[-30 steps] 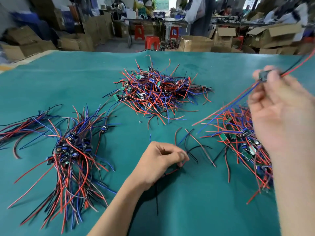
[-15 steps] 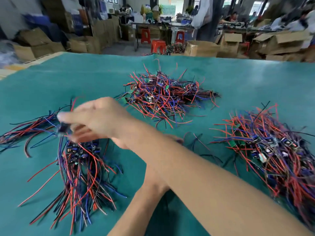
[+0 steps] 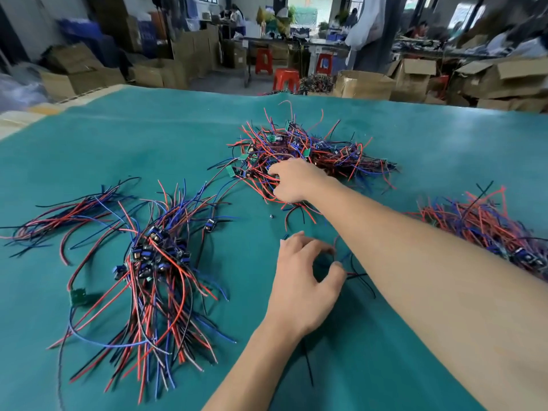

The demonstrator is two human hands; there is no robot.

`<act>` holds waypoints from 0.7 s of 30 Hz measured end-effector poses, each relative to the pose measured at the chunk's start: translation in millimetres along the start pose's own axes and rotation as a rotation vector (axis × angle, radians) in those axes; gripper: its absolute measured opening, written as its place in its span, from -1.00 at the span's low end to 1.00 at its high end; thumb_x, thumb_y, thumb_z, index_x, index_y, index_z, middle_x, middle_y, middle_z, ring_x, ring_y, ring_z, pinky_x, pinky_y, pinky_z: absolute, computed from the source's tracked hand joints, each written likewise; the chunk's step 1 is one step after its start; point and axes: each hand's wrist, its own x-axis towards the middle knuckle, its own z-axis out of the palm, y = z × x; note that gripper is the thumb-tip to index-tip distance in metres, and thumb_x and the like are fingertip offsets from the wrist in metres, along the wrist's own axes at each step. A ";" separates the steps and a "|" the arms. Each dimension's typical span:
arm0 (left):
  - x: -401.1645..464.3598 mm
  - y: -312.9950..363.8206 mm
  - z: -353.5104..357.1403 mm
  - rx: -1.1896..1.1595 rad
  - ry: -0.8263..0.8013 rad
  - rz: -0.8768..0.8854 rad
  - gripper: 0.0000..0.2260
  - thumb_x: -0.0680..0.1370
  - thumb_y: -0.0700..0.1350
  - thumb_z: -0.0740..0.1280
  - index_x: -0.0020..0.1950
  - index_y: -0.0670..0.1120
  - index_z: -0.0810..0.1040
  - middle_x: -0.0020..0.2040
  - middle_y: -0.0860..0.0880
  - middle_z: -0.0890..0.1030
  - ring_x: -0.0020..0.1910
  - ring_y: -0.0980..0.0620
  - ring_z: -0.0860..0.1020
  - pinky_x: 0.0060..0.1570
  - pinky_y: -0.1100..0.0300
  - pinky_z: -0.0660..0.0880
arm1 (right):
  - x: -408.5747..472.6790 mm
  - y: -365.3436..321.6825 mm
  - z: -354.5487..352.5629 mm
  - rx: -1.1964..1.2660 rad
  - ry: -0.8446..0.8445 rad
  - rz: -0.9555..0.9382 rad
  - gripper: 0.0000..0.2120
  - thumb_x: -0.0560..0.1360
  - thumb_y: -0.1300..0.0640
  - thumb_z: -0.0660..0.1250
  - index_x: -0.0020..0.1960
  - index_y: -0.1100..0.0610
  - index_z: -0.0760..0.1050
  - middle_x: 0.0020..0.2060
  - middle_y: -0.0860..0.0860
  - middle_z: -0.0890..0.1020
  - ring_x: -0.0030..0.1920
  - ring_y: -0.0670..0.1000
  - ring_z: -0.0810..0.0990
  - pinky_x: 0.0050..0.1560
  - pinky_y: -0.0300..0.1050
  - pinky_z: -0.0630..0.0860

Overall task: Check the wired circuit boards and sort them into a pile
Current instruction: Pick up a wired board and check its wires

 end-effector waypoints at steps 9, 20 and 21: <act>1.1 -0.7 -1.9 0.008 0.008 0.023 -0.81 0.55 -0.09 0.40 0.16 0.00 0.63 0.31 -0.01 0.52 0.40 0.01 0.36 0.39 0.12 0.33 | -6.8 16.9 18.1 0.280 0.362 0.053 -0.75 0.48 0.28 0.37 -0.01 -0.02 0.71 0.09 0.07 0.69 0.11 0.21 0.63 0.08 -0.01 0.57; -0.4 -1.3 -2.1 -0.060 -0.019 0.025 -0.90 0.52 -0.12 0.36 0.00 0.01 0.63 0.12 0.10 0.59 0.36 0.24 0.27 0.34 0.37 0.17 | -16.6 54.9 3.6 0.513 0.464 0.013 -0.87 0.52 0.13 0.45 0.05 0.11 0.66 -0.13 0.05 0.72 -0.02 0.10 0.67 0.11 -0.06 0.55; -0.2 -1.3 -2.2 -0.060 -0.020 0.024 -0.90 0.52 -0.12 0.37 0.00 0.01 0.64 0.12 0.11 0.59 0.35 0.25 0.27 0.31 0.42 0.16 | -16.9 56.8 4.5 0.530 0.458 0.018 -0.89 0.54 0.14 0.42 0.03 0.13 0.66 -0.15 0.07 0.73 -0.05 0.11 0.69 0.11 0.04 0.58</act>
